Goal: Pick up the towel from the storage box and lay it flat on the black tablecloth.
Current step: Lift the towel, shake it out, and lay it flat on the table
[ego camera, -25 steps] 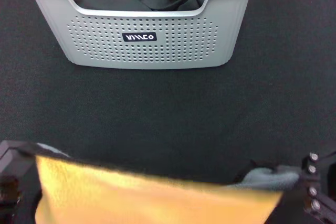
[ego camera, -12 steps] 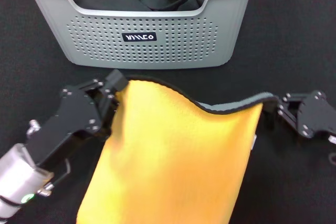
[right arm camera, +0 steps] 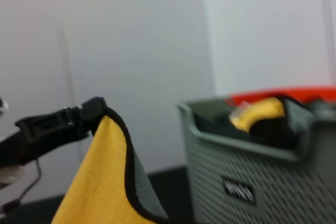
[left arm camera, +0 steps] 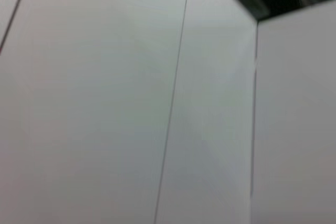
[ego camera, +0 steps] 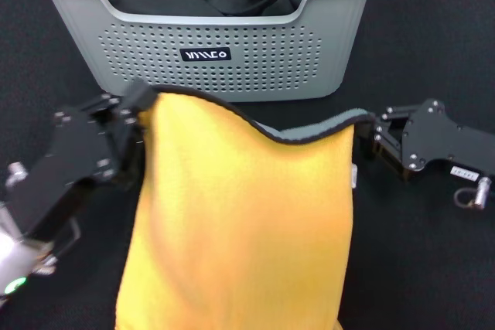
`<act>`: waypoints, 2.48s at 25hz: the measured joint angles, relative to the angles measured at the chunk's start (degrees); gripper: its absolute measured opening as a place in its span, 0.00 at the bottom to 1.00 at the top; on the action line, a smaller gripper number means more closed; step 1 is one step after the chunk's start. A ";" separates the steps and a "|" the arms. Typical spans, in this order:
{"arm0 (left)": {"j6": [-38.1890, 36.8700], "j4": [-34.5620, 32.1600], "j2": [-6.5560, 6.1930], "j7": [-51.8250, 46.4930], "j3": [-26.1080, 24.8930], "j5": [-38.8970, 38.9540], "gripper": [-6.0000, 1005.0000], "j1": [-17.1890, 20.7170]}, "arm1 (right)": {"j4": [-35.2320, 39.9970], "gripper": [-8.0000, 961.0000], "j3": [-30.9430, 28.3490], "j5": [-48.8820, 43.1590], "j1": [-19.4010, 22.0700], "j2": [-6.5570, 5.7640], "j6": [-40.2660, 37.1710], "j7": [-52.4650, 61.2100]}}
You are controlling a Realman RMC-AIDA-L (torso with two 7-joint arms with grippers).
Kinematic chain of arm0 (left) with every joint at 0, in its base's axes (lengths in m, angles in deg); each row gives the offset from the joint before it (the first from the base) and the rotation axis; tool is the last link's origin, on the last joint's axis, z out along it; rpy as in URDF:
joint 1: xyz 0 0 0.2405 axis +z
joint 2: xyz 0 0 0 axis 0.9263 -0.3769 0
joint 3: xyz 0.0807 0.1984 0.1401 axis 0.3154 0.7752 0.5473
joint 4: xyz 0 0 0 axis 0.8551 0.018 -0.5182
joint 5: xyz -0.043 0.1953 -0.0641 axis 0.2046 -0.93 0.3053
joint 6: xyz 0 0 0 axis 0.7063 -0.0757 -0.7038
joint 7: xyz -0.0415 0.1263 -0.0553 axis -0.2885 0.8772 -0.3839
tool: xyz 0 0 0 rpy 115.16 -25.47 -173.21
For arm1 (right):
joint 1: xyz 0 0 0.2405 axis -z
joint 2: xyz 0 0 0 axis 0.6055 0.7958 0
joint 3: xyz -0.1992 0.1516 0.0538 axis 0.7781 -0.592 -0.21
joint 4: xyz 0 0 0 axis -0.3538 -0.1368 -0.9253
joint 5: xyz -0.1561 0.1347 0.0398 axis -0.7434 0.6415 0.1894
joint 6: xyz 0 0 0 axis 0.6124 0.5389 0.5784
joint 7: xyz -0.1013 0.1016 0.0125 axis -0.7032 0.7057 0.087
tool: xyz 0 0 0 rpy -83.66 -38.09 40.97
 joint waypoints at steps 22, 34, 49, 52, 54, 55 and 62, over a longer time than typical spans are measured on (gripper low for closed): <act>-8.20 -39.09 -5.78 -18.82 0.85 -9.14 0.01 29.43 | -64.74 0.09 -4.95 -17.87 28.29 0.96 23.09 30.40; -8.44 -52.47 -7.64 -18.73 4.93 -10.74 0.01 40.16 | -65.78 0.10 -6.97 -9.26 31.82 -0.70 30.44 32.54; -6.07 5.26 -4.09 -5.86 -0.05 -9.57 0.01 2.37 | -13.91 0.11 -8.75 -20.10 8.30 -0.07 18.83 19.90; -1.73 8.07 -3.38 -4.84 -0.06 -7.90 0.01 -1.79 | -9.14 0.12 -8.28 -19.83 5.22 0.03 10.74 18.74; 0.98 7.03 -2.95 -4.77 -0.07 -6.91 0.01 -2.23 | -8.72 0.12 -7.71 -19.80 4.60 0.18 7.53 18.63; 3.34 6.01 -2.59 -4.84 -0.08 -6.02 0.01 -2.39 | -8.54 0.12 -7.12 -19.73 4.14 0.24 5.61 18.71; 17.62 0.83 -0.10 -4.02 -0.09 -4.44 0.01 -2.76 | -3.66 0.12 -5.27 -19.61 0.29 0.35 -3.38 19.08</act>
